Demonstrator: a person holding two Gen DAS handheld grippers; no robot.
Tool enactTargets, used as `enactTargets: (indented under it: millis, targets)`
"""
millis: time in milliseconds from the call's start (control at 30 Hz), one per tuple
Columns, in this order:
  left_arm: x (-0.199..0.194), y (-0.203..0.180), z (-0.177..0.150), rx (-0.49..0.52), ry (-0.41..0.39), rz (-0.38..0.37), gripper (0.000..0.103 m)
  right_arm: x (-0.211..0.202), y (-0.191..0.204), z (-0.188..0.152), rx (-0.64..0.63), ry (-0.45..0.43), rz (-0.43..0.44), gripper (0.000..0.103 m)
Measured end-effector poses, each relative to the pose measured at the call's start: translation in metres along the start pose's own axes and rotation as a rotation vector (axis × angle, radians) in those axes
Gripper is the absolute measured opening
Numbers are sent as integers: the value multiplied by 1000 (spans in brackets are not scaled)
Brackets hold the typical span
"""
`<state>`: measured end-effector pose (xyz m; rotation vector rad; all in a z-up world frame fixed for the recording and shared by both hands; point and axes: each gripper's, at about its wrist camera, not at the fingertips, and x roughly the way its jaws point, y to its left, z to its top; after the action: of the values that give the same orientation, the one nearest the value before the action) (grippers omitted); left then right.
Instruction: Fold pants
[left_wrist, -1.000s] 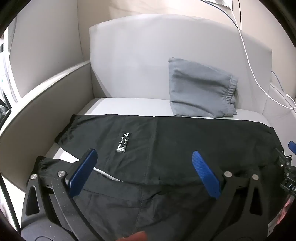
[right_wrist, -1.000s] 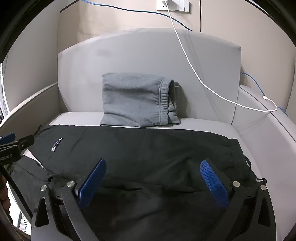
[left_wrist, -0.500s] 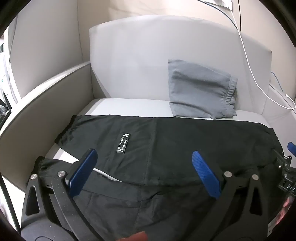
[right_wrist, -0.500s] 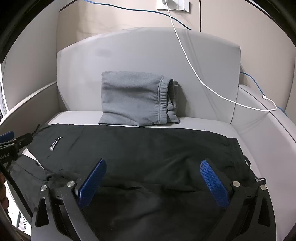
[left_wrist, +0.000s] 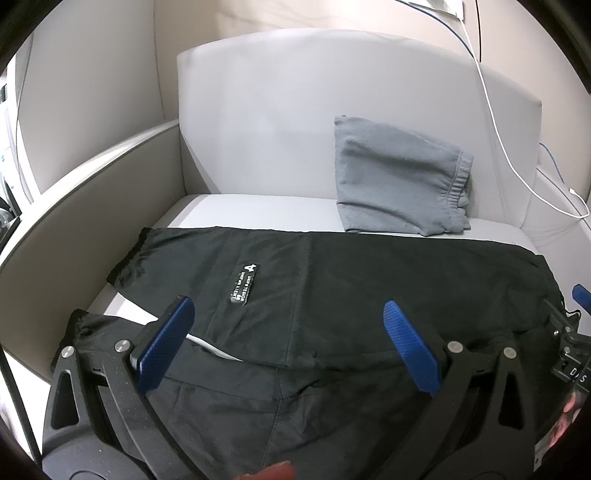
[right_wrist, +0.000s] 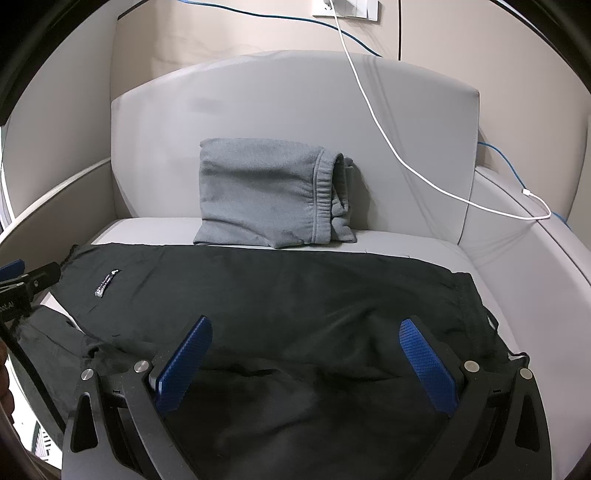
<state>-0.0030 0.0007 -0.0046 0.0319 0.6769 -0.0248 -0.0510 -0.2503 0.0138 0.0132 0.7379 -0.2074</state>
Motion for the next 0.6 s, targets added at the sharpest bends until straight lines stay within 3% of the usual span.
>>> enactTargets:
  millis: [600]
  targets:
    - [0,0,1,4,2,5,102,0,0,0,-2,0,-4,103]
